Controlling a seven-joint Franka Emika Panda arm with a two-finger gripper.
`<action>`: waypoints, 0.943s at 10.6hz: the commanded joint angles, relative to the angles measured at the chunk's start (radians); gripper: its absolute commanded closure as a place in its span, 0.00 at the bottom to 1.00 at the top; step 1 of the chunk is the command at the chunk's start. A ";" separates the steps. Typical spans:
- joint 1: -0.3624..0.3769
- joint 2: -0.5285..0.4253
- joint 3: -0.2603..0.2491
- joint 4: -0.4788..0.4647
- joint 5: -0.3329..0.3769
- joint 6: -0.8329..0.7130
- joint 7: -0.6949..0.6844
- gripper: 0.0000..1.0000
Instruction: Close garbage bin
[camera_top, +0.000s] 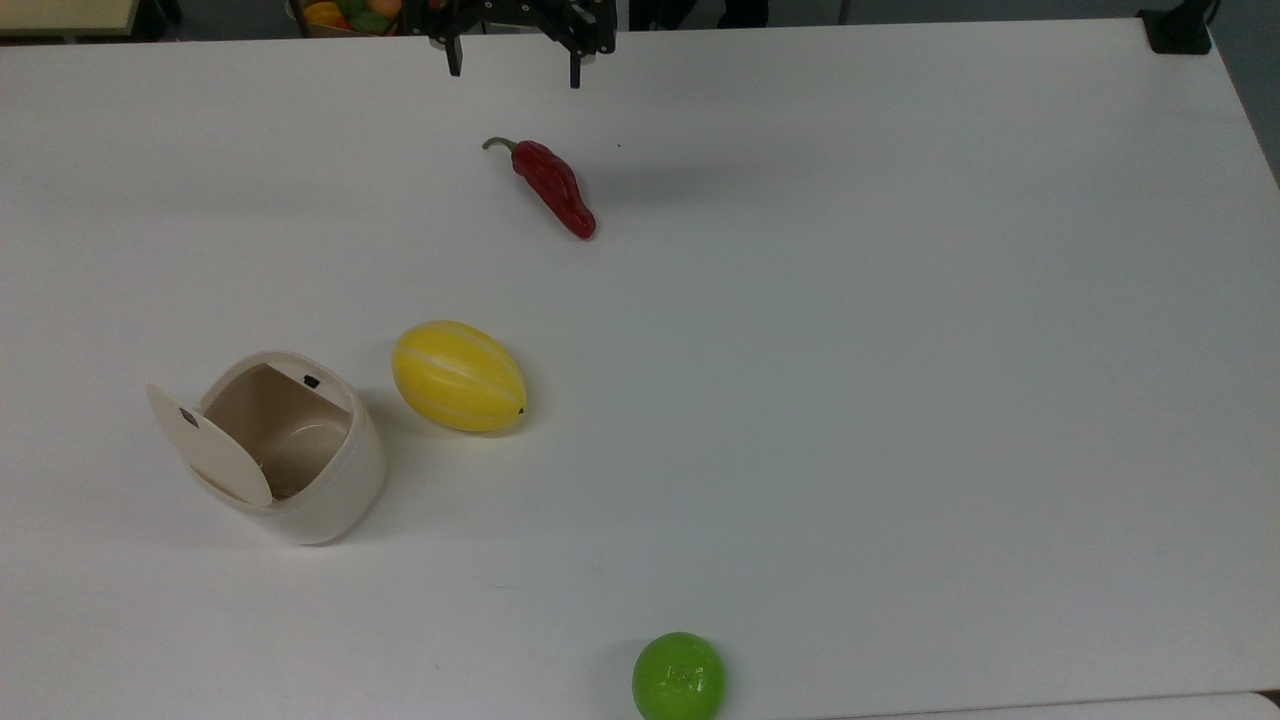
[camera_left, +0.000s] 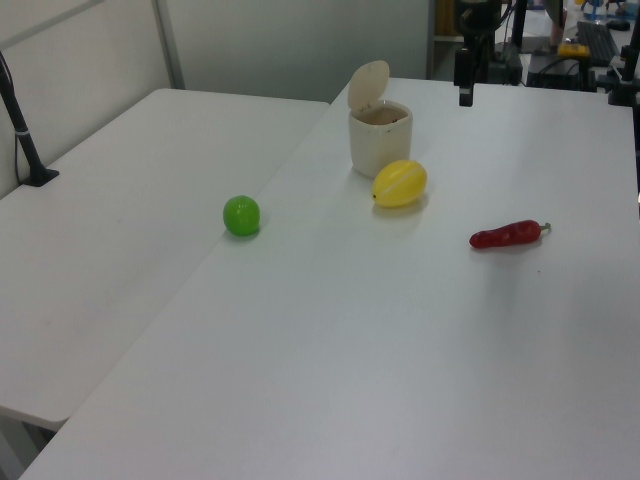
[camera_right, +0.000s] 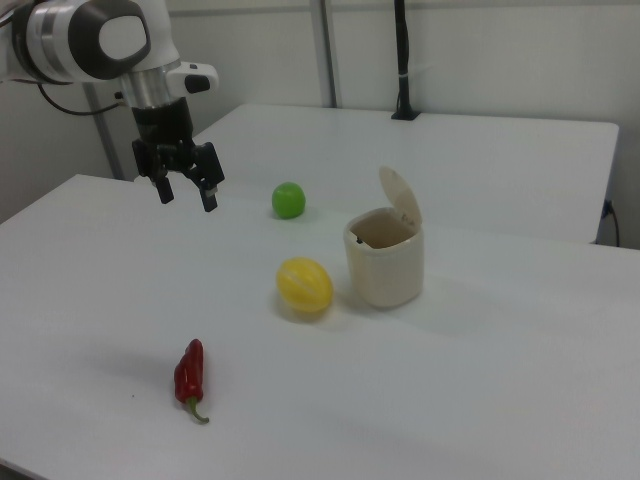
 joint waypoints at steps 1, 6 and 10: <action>-0.003 -0.026 -0.003 -0.026 0.006 0.023 -0.009 0.00; -0.003 -0.023 -0.003 -0.026 0.005 0.025 -0.013 0.00; -0.005 -0.022 -0.003 -0.026 0.002 0.026 -0.030 0.39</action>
